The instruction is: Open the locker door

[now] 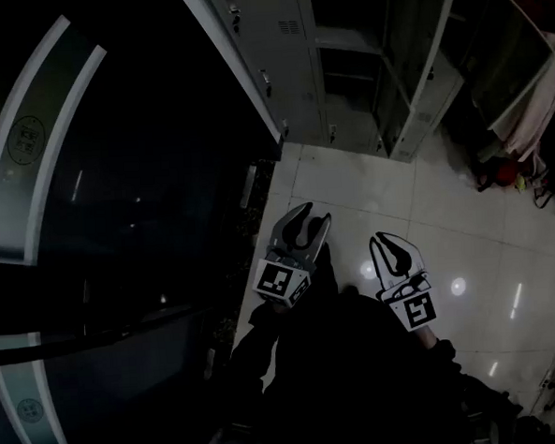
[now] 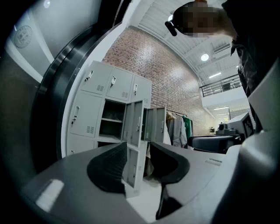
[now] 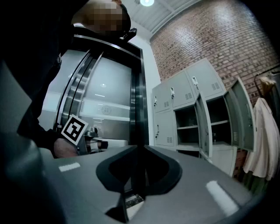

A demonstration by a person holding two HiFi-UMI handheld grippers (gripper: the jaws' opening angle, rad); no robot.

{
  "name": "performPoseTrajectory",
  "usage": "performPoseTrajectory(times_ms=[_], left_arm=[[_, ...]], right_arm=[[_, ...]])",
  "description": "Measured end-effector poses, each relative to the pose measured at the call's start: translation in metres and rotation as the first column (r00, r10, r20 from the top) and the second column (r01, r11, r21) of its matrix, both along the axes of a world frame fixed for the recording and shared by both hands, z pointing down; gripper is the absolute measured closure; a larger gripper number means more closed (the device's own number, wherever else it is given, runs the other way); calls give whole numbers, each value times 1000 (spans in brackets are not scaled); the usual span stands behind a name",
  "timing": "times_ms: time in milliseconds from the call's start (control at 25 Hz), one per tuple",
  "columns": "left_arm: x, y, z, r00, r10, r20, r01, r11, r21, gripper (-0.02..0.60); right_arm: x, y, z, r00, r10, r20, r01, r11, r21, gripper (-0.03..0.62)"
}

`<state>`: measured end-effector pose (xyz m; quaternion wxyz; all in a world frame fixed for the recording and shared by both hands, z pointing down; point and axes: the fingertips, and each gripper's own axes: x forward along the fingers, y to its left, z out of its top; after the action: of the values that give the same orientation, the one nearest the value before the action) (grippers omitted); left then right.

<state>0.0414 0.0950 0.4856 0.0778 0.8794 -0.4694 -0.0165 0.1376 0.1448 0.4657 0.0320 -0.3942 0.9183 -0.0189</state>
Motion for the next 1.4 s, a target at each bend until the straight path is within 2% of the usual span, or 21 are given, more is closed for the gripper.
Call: performPoseTrajectory(times_ms=[160, 360, 440, 600, 800, 1000, 1200, 1400], left_arm=[[-46, -103, 15, 997, -55, 46, 54, 998, 9, 397], [-133, -262, 3, 980, -168, 103, 162, 985, 66, 390], [-168, -327, -8, 967, -223, 123, 213, 973, 93, 390], [-230, -452, -25, 925, -337, 177, 321, 940, 115, 396], [-275, -567, -44, 884, -424, 198, 400, 904, 149, 416], [-304, -642, -49, 819, -538, 201, 512, 842, 169, 448], [-310, -682, -38, 791, -553, 262, 531, 833, 155, 448], [-321, -696, -25, 758, -584, 291, 564, 811, 158, 460]], right_arm=[[-16, -63, 14, 999, 21, -28, -22, 1000, -22, 566], [-42, -151, 24, 991, 70, -111, -77, 995, -59, 566], [-50, -183, 18, 985, 100, -138, -108, 993, -53, 566], [-64, -240, 2, 971, 191, -144, -198, 979, -38, 566], [-88, -284, -4, 952, 272, -139, -279, 960, -30, 566], [-96, -304, -3, 935, 329, -133, -337, 940, -47, 566], [-96, -316, 4, 927, 345, -150, -356, 933, -56, 566], [-95, -322, 1, 921, 358, -150, -370, 927, -55, 566]])
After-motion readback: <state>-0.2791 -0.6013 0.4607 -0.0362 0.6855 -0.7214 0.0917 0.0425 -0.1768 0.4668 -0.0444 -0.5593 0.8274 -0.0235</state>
